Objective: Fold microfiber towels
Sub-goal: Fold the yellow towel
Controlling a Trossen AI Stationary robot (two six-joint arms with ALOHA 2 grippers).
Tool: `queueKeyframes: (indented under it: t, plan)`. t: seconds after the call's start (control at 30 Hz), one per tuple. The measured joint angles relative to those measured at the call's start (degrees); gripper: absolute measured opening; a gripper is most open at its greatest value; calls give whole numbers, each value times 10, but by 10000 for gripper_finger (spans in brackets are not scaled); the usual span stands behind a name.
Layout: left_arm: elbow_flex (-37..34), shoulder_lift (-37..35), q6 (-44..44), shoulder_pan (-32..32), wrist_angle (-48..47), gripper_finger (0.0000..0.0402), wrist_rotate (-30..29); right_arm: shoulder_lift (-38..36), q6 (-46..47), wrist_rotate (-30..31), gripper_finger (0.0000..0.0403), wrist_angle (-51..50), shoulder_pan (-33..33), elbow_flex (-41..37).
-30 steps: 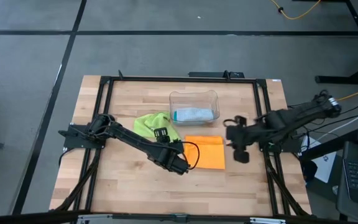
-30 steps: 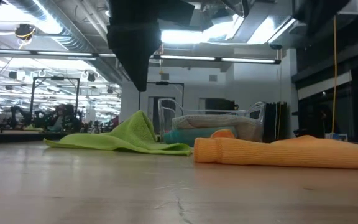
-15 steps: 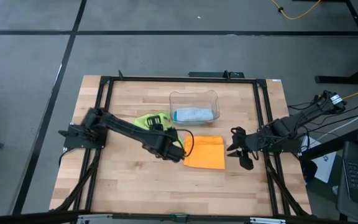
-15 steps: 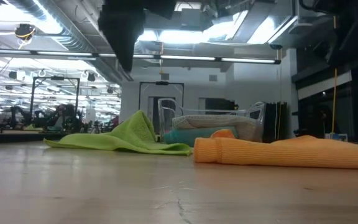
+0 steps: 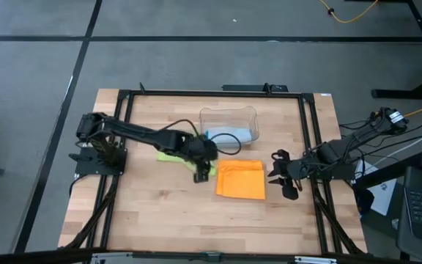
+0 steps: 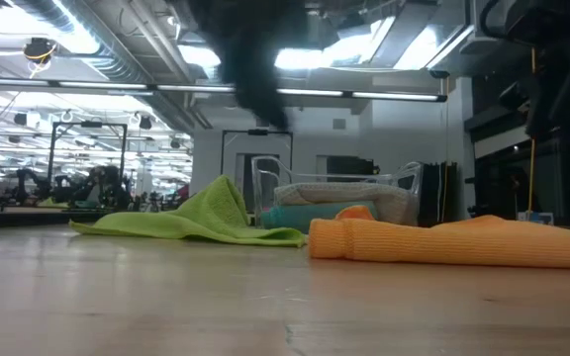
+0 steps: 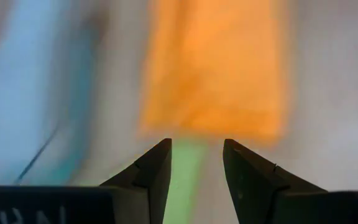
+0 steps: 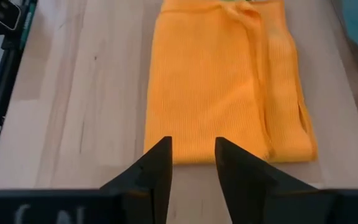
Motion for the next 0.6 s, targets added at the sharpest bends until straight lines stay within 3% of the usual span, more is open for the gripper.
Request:
queueKeyframes:
  t: [0.07,0.17,0.43,0.6]
  plan:
    - [-30,-1,15,1,111,137,47,0,10,0,124,-3,0,-2]
    - [-65,-2,1,-3,198,137,33,0,25,0,124,2,0,-3]
    - [-91,-2,-56,-18,209,137,10,0,36,0,124,9,0,-3]
    - [-91,-2,-38,-17,211,137,10,0,35,0,124,9,0,-3]
